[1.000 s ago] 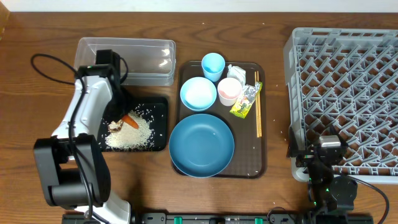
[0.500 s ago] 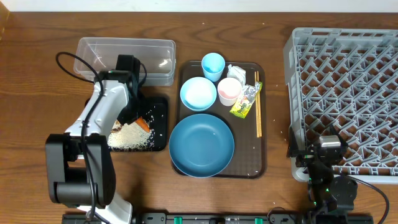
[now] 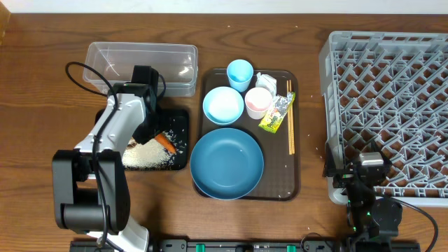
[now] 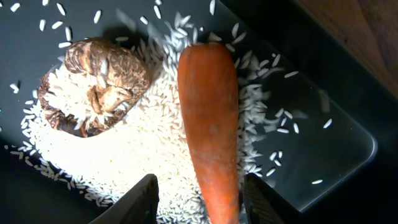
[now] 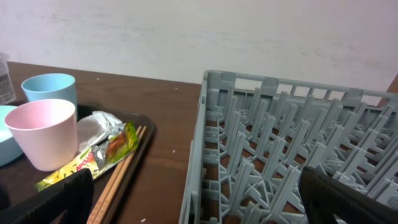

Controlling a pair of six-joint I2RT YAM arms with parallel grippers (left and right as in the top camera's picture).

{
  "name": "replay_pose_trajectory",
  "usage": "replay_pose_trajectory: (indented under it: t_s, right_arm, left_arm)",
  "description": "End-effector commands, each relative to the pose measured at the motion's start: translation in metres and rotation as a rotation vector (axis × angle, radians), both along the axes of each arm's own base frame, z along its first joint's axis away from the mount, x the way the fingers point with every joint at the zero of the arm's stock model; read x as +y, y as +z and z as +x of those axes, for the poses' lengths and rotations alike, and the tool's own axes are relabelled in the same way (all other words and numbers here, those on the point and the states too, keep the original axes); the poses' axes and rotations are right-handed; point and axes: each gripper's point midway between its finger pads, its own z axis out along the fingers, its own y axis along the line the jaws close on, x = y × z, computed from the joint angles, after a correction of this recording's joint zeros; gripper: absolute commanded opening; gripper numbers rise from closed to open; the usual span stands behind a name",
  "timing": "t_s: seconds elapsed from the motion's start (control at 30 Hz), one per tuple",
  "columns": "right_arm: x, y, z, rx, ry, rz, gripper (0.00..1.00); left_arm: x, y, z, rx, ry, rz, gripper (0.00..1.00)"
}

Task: Sort waste into correct bins and load items into the dishwasher rack
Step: 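Lower the carrot onto the rice and open the left gripper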

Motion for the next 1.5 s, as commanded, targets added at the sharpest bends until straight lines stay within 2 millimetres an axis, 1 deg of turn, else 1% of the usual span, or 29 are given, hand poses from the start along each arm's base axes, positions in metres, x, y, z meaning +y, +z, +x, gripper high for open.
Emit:
replay_pose_trajectory:
  t_s: [0.0,0.17,0.27,0.33,0.4,0.47,0.53,0.63,0.67,0.83,1.0,1.1,1.23,1.27,1.3,1.4,1.47]
  right_arm:
    - [-0.003,-0.001,0.000,0.000,-0.015,0.008,0.99]
    - [-0.003,-0.001,0.000,0.000,-0.015,0.008,0.99]
    - [-0.003,-0.001,0.000,0.000,-0.015,0.008,0.99]
    - [-0.003,-0.001,0.000,0.000,-0.015,0.008,0.99]
    - [-0.003,-0.001,0.000,0.000,-0.015,0.008,0.99]
    - [-0.003,-0.001,0.000,0.000,-0.015,0.008,0.99]
    - [-0.003,-0.001,0.000,0.000,-0.015,0.008,0.99]
    - [-0.003,-0.001,0.000,0.000,-0.015,0.008,0.99]
    - [-0.003,-0.001,0.000,0.000,-0.015,0.008,0.99]
    - [-0.003,-0.001,0.000,0.000,-0.015,0.008,0.99]
    - [-0.003,-0.001,0.000,0.000,-0.015,0.008,0.99]
    - [-0.003,-0.001,0.000,0.000,-0.015,0.008,0.99]
    - [-0.003,-0.001,0.000,0.000,-0.015,0.008,0.99]
    - [-0.003,-0.001,0.000,0.000,-0.015,0.008,0.99]
    - [-0.003,-0.001,0.000,0.000,-0.015,0.008,0.99]
    - [-0.003,-0.001,0.000,0.000,-0.015,0.008,0.99]
    - [-0.003,-0.001,0.000,0.000,-0.015,0.008,0.99]
  left_arm:
    - [0.002,0.001,-0.001,0.002,-0.022,0.010,0.45]
    - [0.002,0.002,-0.003,0.006,-0.022,0.010,0.45]
    - [0.002,0.008,-0.004,-0.001,-0.022,0.009,0.45]
    - [0.002,0.017,-0.005,-0.020,-0.022,0.009,0.46]
    - [0.002,0.030,-0.007,-0.049,-0.022,0.008,0.46]
    - [0.003,0.048,-0.011,-0.085,-0.021,0.006,0.47]
    - [0.003,0.067,-0.019,-0.116,-0.022,0.004,0.47]
    - [0.004,0.092,-0.038,-0.142,-0.022,0.004,0.51]
    - [0.004,0.101,-0.048,-0.150,-0.022,0.004,0.51]
    - [0.004,0.127,-0.077,-0.184,-0.022,-0.002,0.51]
    - [0.000,0.148,-0.103,-0.286,-0.029,-0.040,0.52]
    - [-0.007,0.152,-0.119,-0.350,-0.039,-0.082,0.52]
    - [-0.009,0.149,-0.140,-0.415,-0.040,-0.102,0.72]
    - [-0.008,0.146,-0.144,-0.428,-0.030,-0.105,0.78]
    - [-0.008,0.144,-0.148,-0.437,-0.020,-0.109,0.81]
    - [-0.008,0.136,-0.157,-0.449,0.034,-0.124,0.82]
    - [-0.008,0.134,-0.159,-0.454,0.048,-0.128,0.82]
